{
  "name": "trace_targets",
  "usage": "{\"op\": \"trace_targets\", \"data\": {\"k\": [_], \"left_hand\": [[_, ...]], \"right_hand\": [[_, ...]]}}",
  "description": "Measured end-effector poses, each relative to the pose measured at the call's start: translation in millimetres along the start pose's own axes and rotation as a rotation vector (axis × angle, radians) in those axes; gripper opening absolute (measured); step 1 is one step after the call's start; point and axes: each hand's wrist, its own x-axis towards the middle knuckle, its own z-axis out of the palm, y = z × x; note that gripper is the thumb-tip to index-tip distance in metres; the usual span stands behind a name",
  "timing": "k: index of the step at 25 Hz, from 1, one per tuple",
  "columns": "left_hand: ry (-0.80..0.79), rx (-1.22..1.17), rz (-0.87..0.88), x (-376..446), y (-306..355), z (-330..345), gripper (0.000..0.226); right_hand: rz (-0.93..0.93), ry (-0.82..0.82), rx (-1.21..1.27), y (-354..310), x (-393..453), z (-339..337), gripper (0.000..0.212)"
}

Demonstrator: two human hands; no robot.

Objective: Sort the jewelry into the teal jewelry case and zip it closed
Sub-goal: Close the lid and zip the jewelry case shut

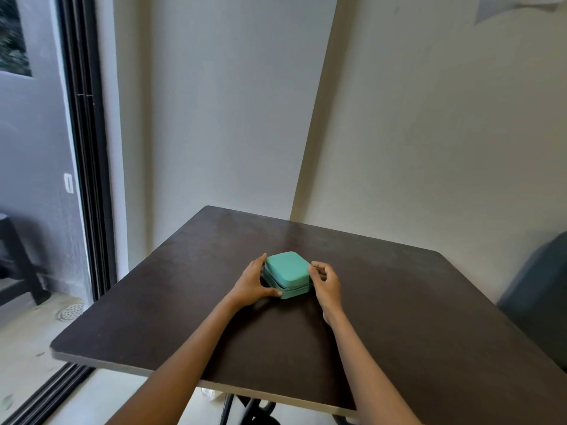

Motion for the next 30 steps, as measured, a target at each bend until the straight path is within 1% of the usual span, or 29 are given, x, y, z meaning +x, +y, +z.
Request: {"op": "trace_targets", "data": {"k": [3,5,6,8,10,11,14,15,17,20,22,23,27,30], "left_hand": [[0.066,0.109,-0.022,5,3,7,0.108],[0.085,0.143,-0.022,9,5,9,0.104],[0.109,0.173,-0.016,11,5,10,0.101],[0.162,0.276,-0.01,14,8,16,0.097],[0.191,0.382,-0.022,18,12,23,0.096],[0.203,0.421,-0.031,20,13,26,0.095],[0.235,0.487,-0.044,27,19,33,0.081],[0.242,0.487,-0.036,30,20,34,0.074],[0.226,0.421,-0.009,35,19,34,0.06],[0.199,0.14,0.015,37,13,29,0.035],[0.213,-0.007,-0.006,36,11,26,0.032],[0.217,-0.007,-0.007,36,11,25,0.031],[0.208,0.144,0.014,38,15,28,0.022],[0.209,0.145,-0.007,40,15,28,0.016]], "right_hand": [[0.013,0.012,-0.015,1,2,-1,0.015],[0.001,0.003,-0.065,3,4,1,0.02],[-0.037,-0.01,-0.121,3,5,2,0.025],[-0.178,-0.018,-0.291,4,6,3,0.028],[-0.328,0.035,-0.468,2,3,3,0.02],[-0.39,0.053,-0.548,0,1,3,0.019],[-0.578,-0.015,-0.75,3,1,-1,0.03],[-0.62,-0.038,-0.797,6,3,-4,0.032],[-0.652,-0.033,-0.859,11,11,-15,0.029],[-0.61,0.04,-0.909,15,17,-29,0.027],[-0.564,0.064,-0.92,13,17,-30,0.029],[-0.57,0.064,-0.929,12,17,-29,0.03],[-0.714,-0.01,-1.028,12,10,-26,0.041],[-0.681,-0.012,-1.003,13,12,-25,0.043]]}}
